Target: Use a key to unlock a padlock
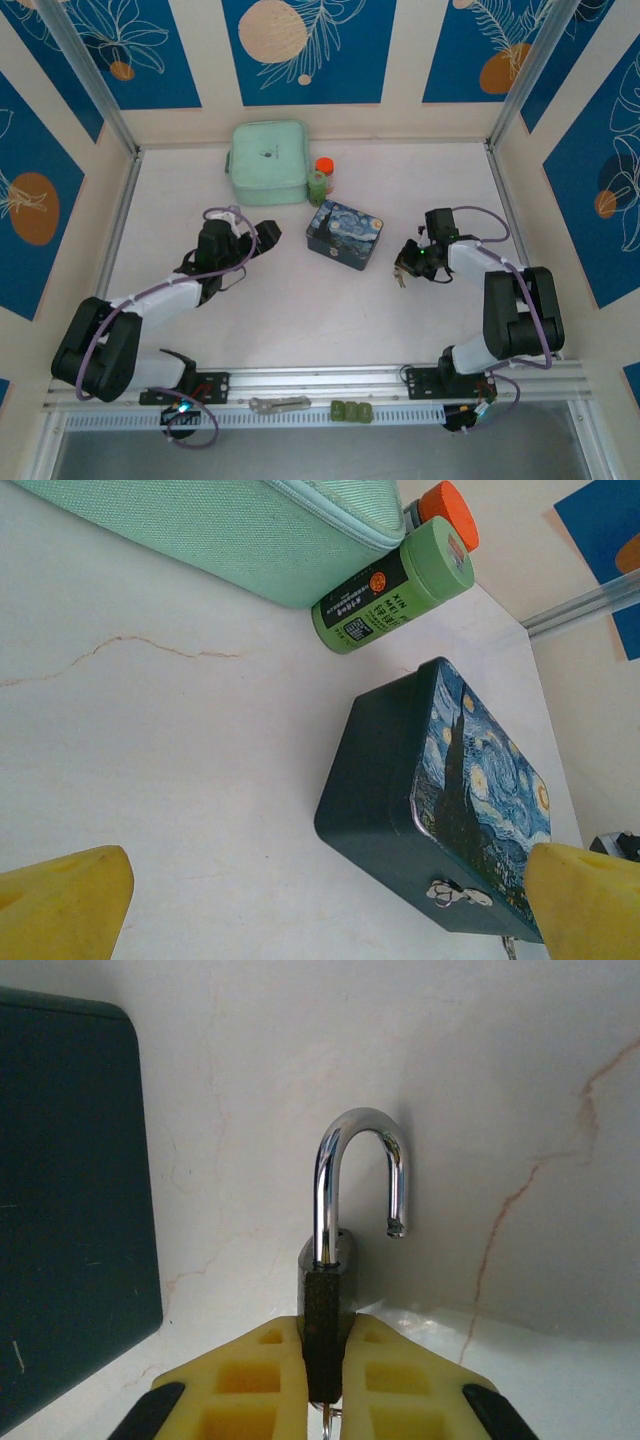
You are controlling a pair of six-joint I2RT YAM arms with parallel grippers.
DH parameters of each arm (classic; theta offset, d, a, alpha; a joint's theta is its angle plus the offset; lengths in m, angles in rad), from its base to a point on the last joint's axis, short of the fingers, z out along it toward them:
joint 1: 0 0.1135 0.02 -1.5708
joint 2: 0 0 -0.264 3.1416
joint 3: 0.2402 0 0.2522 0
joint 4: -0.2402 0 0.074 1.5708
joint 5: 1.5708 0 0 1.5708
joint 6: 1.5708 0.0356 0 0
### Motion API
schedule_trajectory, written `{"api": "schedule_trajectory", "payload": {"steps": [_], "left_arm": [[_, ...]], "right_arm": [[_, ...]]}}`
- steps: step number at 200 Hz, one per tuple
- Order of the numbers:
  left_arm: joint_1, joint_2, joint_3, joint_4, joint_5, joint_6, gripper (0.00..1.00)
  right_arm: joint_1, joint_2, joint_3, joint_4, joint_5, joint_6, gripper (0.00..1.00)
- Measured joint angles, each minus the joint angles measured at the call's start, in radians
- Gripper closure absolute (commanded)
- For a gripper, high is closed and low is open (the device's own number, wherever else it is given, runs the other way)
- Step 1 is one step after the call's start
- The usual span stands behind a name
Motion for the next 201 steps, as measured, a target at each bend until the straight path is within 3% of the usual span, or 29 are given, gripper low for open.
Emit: {"api": "schedule_trajectory", "payload": {"steps": [79, 119, 148, 201], "left_arm": [[0.0, -0.002, -0.001, -0.004, -0.018, 0.001, 0.0], [0.0, -0.011, -0.001, -0.017, -0.033, 0.003, 0.0], [0.001, -0.021, -0.001, -0.03, -0.048, 0.005, 0.0], [0.001, -0.034, 0.0, -0.031, -0.06, 0.009, 0.0]], "right_arm": [[0.0, 0.0, -0.01, -0.006, 0.053, 0.018, 0.46], [0.0, -0.074, -0.011, -0.017, 0.108, 0.019, 0.43], [0.001, -0.136, -0.013, -0.006, 0.11, 0.011, 0.56], [0.063, -0.17, -0.013, 0.023, 0.071, 0.001, 0.57]]}}
